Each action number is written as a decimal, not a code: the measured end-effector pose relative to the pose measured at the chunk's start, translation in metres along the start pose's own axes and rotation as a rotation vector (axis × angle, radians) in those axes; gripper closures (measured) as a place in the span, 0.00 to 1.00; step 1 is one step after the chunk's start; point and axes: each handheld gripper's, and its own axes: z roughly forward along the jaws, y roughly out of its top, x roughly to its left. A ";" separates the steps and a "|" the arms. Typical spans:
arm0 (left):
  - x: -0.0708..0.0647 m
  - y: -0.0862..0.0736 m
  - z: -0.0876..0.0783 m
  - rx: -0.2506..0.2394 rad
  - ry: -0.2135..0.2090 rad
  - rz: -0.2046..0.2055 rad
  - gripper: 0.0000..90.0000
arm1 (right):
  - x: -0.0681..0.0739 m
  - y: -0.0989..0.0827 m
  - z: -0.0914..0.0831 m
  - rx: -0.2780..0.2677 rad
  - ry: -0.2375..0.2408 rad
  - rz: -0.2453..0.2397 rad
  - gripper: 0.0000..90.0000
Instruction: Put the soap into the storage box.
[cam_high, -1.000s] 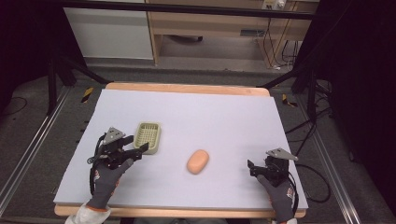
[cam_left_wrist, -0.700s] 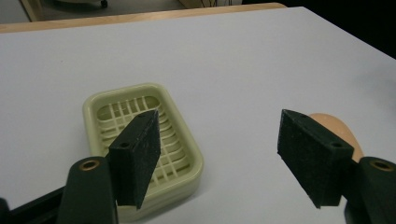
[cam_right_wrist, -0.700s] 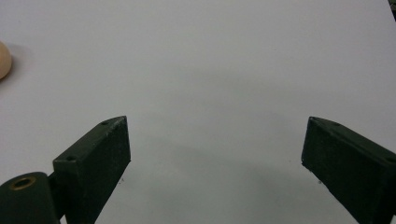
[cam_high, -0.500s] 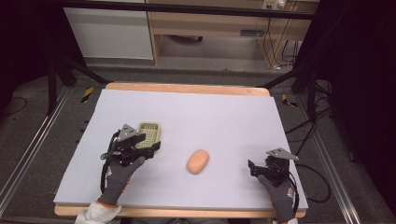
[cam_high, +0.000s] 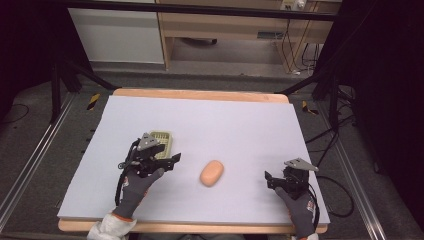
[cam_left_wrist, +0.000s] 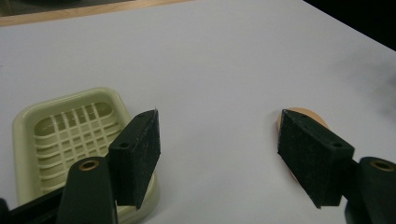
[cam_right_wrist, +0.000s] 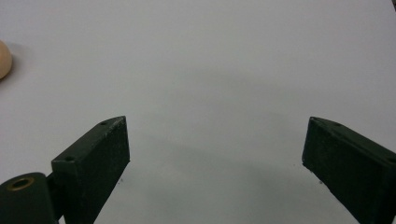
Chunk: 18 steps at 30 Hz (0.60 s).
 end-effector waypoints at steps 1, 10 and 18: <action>-0.001 0.001 0.001 0.000 -0.003 0.003 0.32 | 0.000 0.000 0.000 -0.002 -0.001 -0.001 0.09; -0.016 0.005 0.012 0.016 -0.024 0.028 0.31 | 0.001 0.001 -0.001 -0.005 0.003 -0.004 0.09; -0.026 0.008 0.020 0.022 -0.040 0.040 0.31 | 0.001 0.001 -0.001 -0.004 -0.002 -0.008 0.09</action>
